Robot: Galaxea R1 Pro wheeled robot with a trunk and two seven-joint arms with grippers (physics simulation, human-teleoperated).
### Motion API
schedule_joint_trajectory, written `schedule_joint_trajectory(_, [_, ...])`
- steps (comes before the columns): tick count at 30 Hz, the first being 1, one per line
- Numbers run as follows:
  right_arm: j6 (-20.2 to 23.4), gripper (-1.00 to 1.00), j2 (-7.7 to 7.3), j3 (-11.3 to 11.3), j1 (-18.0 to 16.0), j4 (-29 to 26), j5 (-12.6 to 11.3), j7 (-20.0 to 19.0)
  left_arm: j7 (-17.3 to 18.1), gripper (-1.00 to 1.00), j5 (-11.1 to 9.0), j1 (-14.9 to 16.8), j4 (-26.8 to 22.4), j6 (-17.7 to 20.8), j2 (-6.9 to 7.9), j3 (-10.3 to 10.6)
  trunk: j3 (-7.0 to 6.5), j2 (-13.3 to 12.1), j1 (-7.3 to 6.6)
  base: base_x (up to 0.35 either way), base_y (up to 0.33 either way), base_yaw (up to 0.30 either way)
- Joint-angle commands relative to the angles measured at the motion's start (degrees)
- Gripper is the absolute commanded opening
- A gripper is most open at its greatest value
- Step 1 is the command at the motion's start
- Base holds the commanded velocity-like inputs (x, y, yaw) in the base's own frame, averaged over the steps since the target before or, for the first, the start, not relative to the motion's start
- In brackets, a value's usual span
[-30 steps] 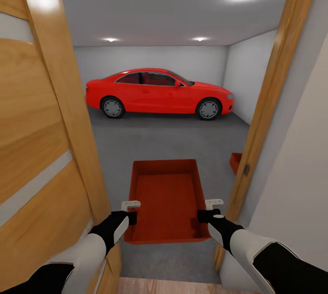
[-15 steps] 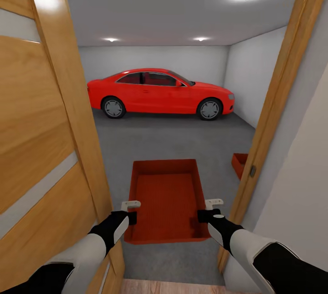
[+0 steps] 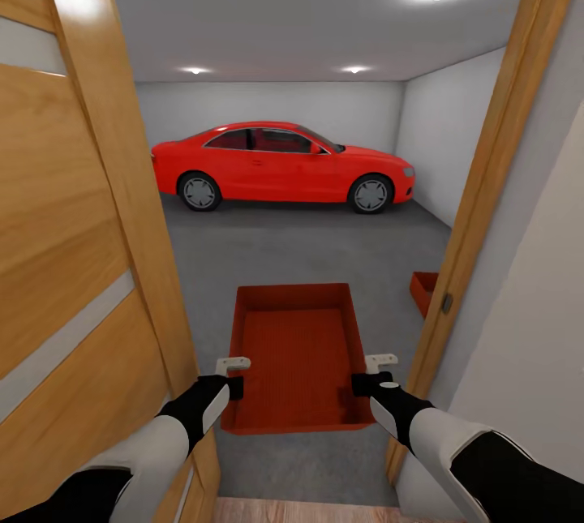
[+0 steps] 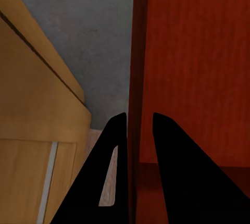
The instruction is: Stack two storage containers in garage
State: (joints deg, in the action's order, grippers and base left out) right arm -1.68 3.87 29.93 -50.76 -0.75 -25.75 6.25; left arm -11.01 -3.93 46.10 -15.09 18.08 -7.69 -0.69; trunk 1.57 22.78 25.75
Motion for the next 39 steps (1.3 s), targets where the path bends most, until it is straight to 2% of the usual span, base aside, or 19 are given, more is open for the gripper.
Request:
schedule_joint_trajectory(1, [-0.34, -1.0, 0.0, -0.58, -0.07, 0.84, -1.15, 0.43, -0.77, -1.0, 1.83, 0.02, -0.29, -0.75, 0.03, 0.16, 0.13, 0.14, 0.04, 0.0, 0.0, 0.0])
schedule_joint_trajectory(39, [-0.34, -1.0, -0.01, -0.58, -0.1, 0.84, -1.15, 0.43, -0.84, -1.0, 1.83, 0.0, -0.49, -1.03, 0.04, 0.16, 0.13, 0.14, 0.04, 0.012, -0.015, 0.0])
